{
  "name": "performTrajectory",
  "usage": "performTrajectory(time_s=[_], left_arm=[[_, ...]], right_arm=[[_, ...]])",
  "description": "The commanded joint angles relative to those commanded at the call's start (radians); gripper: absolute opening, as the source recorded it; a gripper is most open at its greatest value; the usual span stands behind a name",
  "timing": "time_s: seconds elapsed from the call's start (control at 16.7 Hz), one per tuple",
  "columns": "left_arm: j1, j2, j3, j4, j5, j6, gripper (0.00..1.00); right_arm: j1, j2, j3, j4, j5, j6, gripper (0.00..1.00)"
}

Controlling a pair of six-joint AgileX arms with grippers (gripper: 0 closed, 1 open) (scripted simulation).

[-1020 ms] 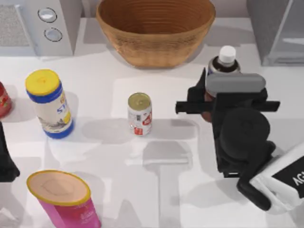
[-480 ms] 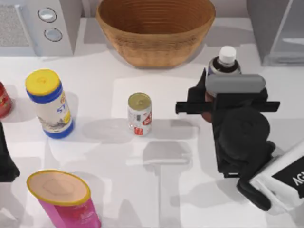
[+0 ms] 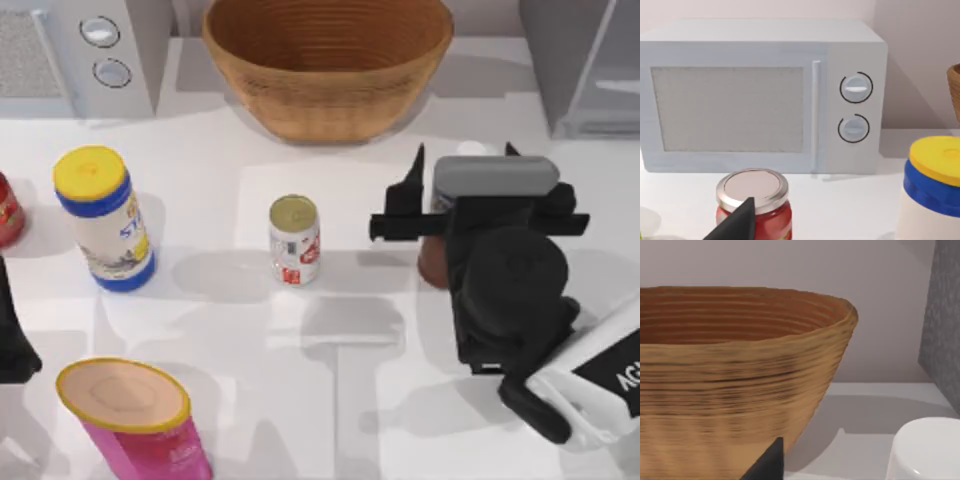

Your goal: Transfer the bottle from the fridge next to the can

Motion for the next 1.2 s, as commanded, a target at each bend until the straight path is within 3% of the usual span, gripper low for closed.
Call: performTrajectory(time_s=[1.2], left_arm=[[0.000,0.000,0.000,0.000,0.000,0.000,1.00]], right_arm=[[0.070,-0.042,-0.085,0.037,0.069,0.002,1.00]])
